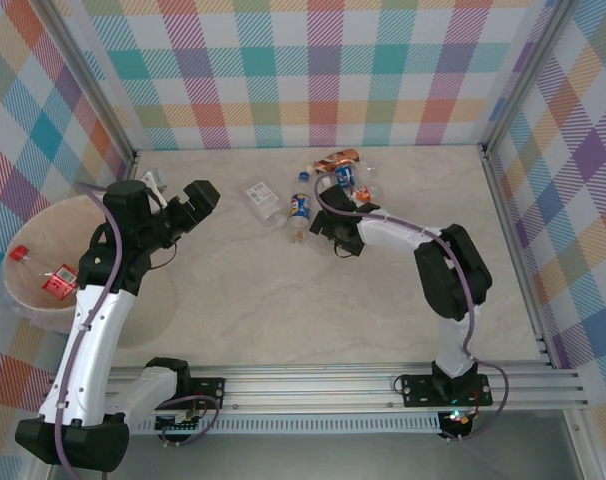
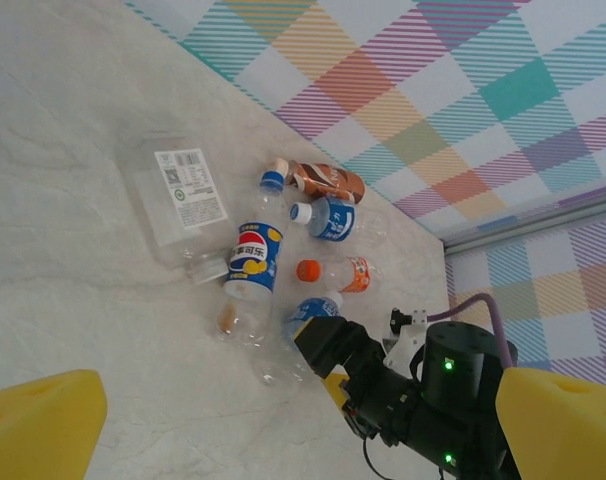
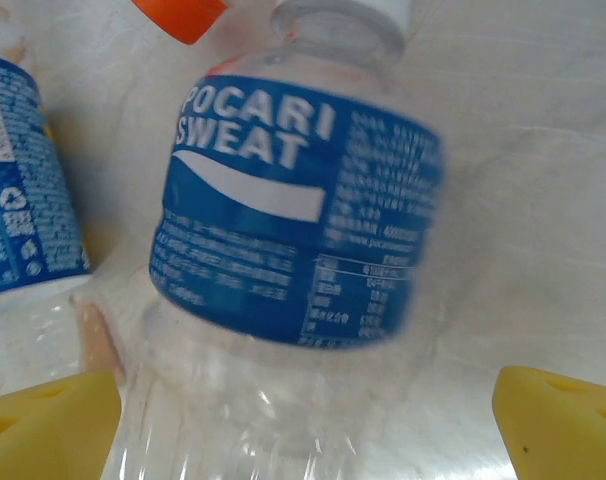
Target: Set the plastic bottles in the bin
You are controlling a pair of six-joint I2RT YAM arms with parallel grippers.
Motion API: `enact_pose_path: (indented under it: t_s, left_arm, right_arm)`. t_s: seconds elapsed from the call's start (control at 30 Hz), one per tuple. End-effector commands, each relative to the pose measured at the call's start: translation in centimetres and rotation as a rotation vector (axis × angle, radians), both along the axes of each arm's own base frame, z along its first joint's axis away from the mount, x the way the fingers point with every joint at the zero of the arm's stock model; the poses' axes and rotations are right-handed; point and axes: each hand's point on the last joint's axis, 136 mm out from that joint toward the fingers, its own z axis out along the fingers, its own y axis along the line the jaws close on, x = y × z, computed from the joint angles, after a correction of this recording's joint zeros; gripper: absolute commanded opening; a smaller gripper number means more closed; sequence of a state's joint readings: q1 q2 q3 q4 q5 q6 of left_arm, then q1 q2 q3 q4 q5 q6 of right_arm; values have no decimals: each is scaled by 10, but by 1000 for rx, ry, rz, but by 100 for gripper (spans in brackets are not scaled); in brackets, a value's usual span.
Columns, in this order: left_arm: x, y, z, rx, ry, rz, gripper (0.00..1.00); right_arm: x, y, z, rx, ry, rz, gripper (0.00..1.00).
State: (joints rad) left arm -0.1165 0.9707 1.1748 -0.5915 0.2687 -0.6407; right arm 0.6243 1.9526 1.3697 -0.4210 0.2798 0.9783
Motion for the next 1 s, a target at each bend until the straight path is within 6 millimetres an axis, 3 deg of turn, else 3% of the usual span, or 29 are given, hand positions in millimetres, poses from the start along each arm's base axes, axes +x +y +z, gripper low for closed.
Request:
enact_pose_path:
  t_s: [0.0,0.2,0.5,0.63,0.77,0.97]
  left_arm:
    - [9,-5,12,11,-40,-23,100]
    - [13,-29,19,22,-71,-91,100]
    - [22,-76,19,102,-61,-213,100]
    - [27,-85,15,111,-51,-224,100]
    - [31,-88,10,122,-33,-210,100]
    - [37,-98,1,125,1,-218,100]
  right_arm:
    - [10,6,-4,-35,4,11,94]
    - [4,-1,-24,-65,26,3,87]
    - [-7,-14,-28,-86,0,28,75]
    - [-16,-19,-30,-101,1,59,72]
    - [-20,-21,-17,-82,-88,131,57]
    - [-24,-20,24,-71,-215,245,46]
